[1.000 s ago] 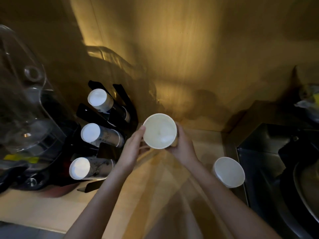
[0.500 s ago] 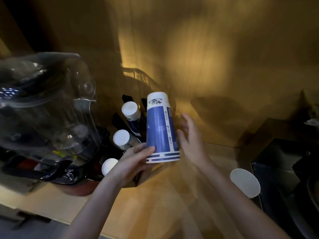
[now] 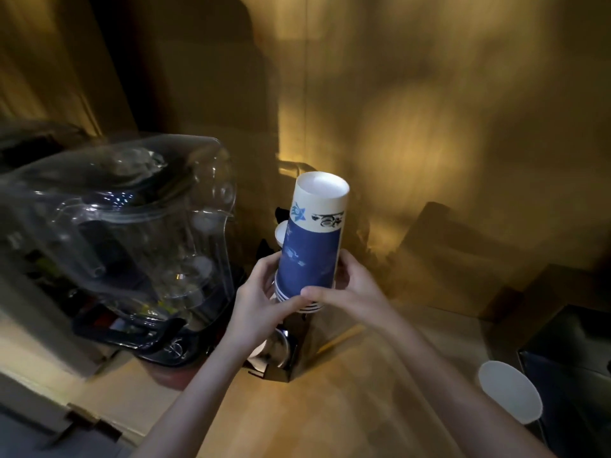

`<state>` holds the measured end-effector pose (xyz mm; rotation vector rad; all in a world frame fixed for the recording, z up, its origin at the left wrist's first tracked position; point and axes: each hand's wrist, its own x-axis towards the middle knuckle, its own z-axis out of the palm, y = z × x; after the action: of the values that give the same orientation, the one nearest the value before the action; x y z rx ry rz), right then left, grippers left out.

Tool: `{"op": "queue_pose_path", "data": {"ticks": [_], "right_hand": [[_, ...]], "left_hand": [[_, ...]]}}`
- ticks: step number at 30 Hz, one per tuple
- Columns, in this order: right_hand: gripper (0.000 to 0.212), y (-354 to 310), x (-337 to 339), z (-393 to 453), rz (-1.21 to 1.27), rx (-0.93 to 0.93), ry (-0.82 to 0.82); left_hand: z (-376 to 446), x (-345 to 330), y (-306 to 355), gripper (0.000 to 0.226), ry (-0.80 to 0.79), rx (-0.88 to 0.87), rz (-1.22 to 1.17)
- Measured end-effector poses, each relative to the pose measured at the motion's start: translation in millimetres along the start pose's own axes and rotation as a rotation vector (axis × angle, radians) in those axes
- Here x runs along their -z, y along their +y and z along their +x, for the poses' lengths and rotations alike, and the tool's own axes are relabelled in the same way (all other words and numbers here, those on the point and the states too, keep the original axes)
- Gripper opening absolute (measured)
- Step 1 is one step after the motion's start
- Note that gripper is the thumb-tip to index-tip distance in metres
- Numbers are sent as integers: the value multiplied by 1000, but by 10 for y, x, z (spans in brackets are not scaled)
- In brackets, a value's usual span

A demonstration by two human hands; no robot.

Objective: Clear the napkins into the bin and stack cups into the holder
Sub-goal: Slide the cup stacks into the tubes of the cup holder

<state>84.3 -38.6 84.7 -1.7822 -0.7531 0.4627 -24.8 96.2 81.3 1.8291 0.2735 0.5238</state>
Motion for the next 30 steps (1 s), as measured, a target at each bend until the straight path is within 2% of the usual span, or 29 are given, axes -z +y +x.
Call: {"op": "queue_pose_path", "data": {"ticks": [8, 13, 18, 26, 30], "right_hand": [[75, -162, -1, 314, -7, 100, 130], [83, -272, 42, 744, -47, 127, 228], [85, -260, -49, 1006, -99, 106, 181], [82, 33, -131, 1191, -129, 57, 169], [85, 117, -153, 1161, -196, 113, 101]], "left_hand": [[370, 274, 189, 86, -90, -84, 171], [671, 434, 582, 85, 44, -222, 221], [937, 447, 815, 71, 112, -337, 363], [1166, 357, 584, 67, 155, -263, 470], [1214, 284, 390, 67, 135, -215, 507]]}}
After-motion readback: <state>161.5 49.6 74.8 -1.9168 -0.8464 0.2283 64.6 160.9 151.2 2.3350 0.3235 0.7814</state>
